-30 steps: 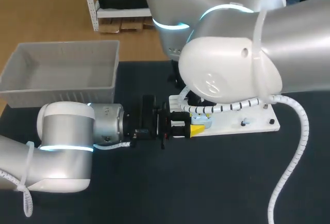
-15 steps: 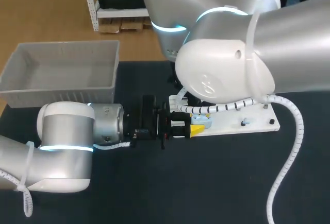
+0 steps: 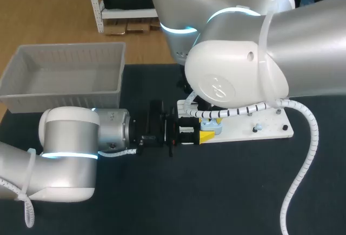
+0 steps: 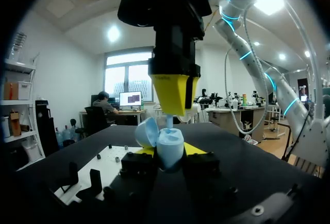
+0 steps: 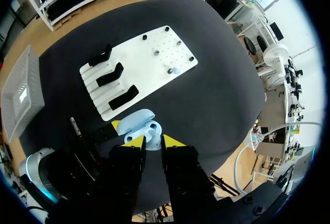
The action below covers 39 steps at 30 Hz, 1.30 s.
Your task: Pick up each earbud case from the left stands, insert the matching earbuds, close the lid, and place the case in the box.
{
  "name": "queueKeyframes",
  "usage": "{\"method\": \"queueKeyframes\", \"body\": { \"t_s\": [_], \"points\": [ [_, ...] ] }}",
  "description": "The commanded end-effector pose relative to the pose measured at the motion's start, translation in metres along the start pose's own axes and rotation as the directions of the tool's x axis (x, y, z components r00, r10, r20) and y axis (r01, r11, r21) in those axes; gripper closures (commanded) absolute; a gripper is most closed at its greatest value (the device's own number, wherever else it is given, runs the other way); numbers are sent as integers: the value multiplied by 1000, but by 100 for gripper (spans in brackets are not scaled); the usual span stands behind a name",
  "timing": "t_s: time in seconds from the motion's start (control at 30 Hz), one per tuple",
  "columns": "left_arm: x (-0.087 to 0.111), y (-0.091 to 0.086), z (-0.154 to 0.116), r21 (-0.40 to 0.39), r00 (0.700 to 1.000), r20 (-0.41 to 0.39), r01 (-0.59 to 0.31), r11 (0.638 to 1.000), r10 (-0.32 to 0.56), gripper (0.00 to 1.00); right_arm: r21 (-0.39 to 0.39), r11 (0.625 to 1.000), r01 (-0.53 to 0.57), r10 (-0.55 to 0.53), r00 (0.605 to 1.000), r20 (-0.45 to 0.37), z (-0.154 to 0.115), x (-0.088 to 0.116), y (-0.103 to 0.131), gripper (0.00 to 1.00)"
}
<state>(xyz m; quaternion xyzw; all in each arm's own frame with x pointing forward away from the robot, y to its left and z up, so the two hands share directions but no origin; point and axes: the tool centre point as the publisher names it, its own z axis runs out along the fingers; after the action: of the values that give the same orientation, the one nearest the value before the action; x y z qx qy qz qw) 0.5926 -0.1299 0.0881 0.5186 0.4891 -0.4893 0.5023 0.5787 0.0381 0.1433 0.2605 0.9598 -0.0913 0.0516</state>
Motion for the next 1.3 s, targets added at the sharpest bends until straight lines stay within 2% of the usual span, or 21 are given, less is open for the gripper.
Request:
{"method": "queueKeyframes", "body": {
  "t_s": [0.03, 1.3],
  "points": [
    [0, 1, 0, 2, 1000, 2, 1, 1000, -1, 100, 1, 1000, -1, 1, 1000, -2, 0, 0, -1, 100],
    [0, 1, 0, 2, 1000, 2, 1, 1000, -1, 100, 11, 1000, -3, 3, 1000, -28, 15, -3, -1, 100]
  ]
}}
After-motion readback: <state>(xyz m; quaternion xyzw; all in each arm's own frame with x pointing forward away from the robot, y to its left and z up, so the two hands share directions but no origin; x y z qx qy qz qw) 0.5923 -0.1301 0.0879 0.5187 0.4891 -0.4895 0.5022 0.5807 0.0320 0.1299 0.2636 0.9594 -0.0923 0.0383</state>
